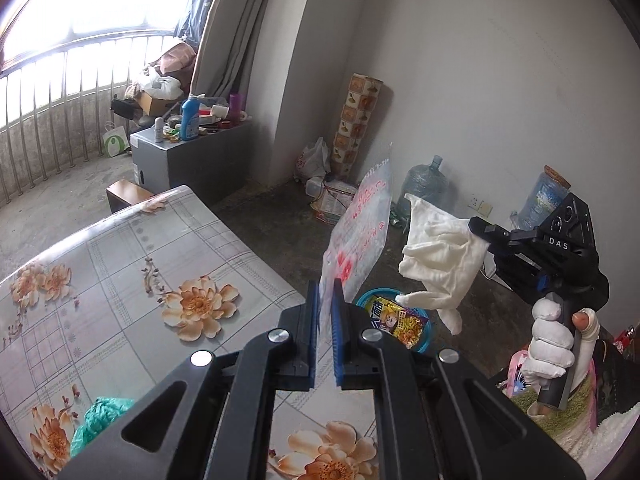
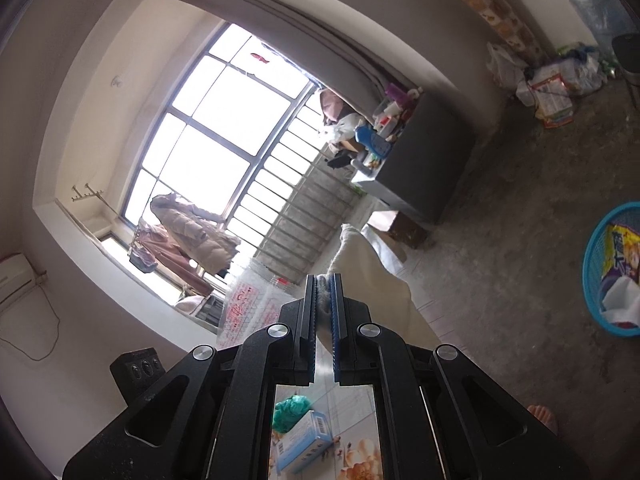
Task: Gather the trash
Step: 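Lift the bag and glove and carry them over the blue wastebasket, then open both tools to drop the bag and glove into the wastebasket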
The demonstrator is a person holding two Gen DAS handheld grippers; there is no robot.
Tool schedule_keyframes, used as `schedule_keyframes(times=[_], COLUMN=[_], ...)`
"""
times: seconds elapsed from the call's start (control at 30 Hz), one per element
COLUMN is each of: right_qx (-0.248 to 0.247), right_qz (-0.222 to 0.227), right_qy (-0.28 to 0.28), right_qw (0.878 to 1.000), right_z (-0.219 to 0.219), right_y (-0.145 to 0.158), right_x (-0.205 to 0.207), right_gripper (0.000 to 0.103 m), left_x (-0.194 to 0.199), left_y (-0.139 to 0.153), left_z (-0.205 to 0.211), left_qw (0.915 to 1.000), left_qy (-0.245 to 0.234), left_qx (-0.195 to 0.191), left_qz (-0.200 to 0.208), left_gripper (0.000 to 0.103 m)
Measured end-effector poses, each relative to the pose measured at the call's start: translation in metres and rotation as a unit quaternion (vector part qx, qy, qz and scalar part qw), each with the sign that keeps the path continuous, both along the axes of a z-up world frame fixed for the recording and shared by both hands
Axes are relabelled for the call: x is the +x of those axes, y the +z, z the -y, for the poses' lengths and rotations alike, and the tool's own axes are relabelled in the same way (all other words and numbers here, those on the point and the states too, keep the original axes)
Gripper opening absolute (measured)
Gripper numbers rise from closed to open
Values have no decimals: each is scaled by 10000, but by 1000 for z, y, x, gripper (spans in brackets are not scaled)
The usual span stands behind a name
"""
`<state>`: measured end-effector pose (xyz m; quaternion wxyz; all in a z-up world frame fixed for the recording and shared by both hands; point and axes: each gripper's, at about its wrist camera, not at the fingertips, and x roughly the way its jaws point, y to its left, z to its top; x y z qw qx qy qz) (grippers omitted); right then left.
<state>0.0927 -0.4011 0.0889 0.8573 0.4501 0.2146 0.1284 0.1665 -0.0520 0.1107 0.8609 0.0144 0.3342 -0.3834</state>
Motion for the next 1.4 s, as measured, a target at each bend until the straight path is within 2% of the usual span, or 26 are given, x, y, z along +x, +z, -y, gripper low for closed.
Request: schedule_keyframes(times=[0.17, 0.3, 0.43, 0.63, 0.73, 0.9, 0.93, 0.97, 1.0, 1.03, 1.07, 1.1, 1.13, 1.23, 1.4], right_qx=[-361, -504, -467, -544, -425, -207, -207, -170, -131, -164, -286, -381, -348, -112, -105], right_qz=[-179, -524, -930, -1482, -1699, -2035, -2141, -2313, -2454, -2610, -2913, -3183, -3259, -3160, -2987], right_qy=[-323, -502, -664, -894, -991, -1201, -1272, -1372, -1461, -1556, -1708, -1805, -1854, -2056, -2266], right_qw=[9987, 9961, 9923, 9834, 9795, 9715, 9683, 9630, 9583, 9526, 9408, 9299, 9264, 9261, 9270], right_z=[42, 73, 95, 124, 141, 164, 167, 172, 178, 183, 187, 190, 191, 193, 186], right_y=[-7, -28, -63, -111, -133, -177, -189, -203, -218, -232, -244, -253, -259, -257, -235], right_x=[-2, 4, 12, 22, 25, 24, 23, 22, 22, 21, 19, 16, 11, -7, -22], right_gripper=[5, 5, 5, 5, 5, 9, 15, 32, 44, 56, 56, 56, 56, 56, 56], left_x=[26, 50, 74, 107, 118, 123, 124, 124, 124, 124, 124, 122, 121, 114, 108], left_y=[-6, -30, -74, -157, -193, -238, -248, -259, -269, -276, -282, -285, -285, -275, -244], left_z=[77, 148, 221, 317, 348, 385, 392, 398, 402, 405, 408, 410, 412, 410, 406], left_qw=[9984, 9941, 9857, 9650, 9547, 9429, 9398, 9359, 9323, 9298, 9275, 9261, 9262, 9297, 9388], left_qy=[-380, -730, -1007, -1239, -1301, -1377, -1416, -1461, -1462, -1430, -1404, -1397, -1400, -1485, -1514], left_qx=[412, 753, 1146, 1850, 2089, 2399, 2444, 2492, 2553, 2618, 2678, 2700, 2666, 2527, 2377], left_qz=[-21, -279, -717, -1386, -1674, -1857, -1923, -2018, -2102, -2156, -2199, -2234, -2269, -2231, -1982], left_gripper=[6, 6, 6, 6, 6, 6, 10, 16, 31, 42, 42, 42, 42, 46, 49])
